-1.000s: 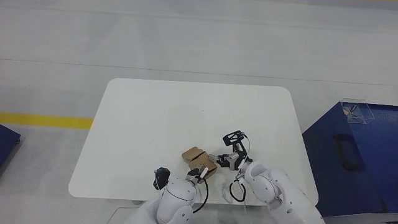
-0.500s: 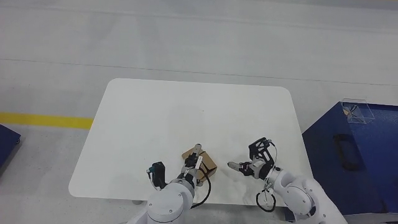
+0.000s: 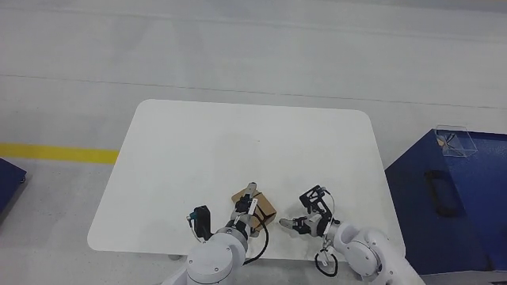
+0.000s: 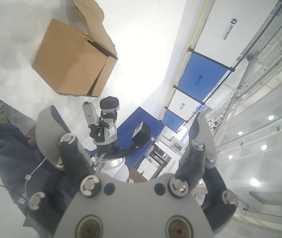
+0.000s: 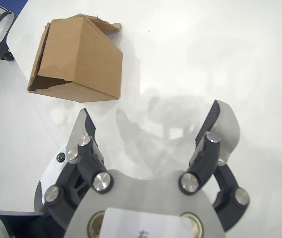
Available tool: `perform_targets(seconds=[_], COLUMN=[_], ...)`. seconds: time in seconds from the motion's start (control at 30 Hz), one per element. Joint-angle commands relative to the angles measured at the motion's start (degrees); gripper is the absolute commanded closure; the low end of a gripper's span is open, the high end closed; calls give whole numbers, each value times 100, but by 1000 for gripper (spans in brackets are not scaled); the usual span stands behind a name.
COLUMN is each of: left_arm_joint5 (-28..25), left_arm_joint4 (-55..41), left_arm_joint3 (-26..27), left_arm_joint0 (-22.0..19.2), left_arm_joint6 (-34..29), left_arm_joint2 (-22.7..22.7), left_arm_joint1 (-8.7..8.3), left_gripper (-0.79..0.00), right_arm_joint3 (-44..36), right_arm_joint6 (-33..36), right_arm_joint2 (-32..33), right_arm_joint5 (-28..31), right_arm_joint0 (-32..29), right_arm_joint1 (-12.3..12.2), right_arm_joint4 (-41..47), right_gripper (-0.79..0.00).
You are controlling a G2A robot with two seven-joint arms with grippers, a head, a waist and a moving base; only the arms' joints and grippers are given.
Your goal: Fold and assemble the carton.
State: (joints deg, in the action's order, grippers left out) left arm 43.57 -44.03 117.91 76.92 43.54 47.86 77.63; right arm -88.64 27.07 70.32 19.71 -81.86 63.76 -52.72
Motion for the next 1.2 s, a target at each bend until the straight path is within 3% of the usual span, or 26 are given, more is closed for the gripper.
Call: perform_targets(seconds=[0.0, 0.4, 0.63, 0.8, 1.0, 1.17], left_arm_joint5=[0, 0, 0, 0, 0, 0], left_arm_joint4=[0, 0, 0, 0, 0, 0], left_arm_joint3=[0, 0, 0, 0, 0, 0], left_arm_joint0=[0, 0, 0, 0, 0, 0], left_arm_joint6=[0, 0, 0, 0, 0, 0], left_arm_joint2=[0, 0, 0, 0, 0, 0], left_arm_joint1=[0, 0, 0, 0, 0, 0], left_gripper=[-785, -785, -785, -785, -785, -785], right_arm_joint3=[105, 717, 1257, 1430, 869, -450], right_arm_joint6=[-70, -382, -663, -702, -691, -859], right_arm_joint2=[-127, -795, -1245, -1316, -745, 104], right_arm_joint5=[-130, -600, -1200, -1252, -1369, -1524], right_arm_joint0=[134, 965, 1539, 1738, 1430, 629], right_arm_joint1=[30, 263, 456, 532, 436, 282], right_arm_joint4=[-101, -92, -365, -220, 76, 345], right_gripper=[-785, -785, -785, -785, -785, -785])
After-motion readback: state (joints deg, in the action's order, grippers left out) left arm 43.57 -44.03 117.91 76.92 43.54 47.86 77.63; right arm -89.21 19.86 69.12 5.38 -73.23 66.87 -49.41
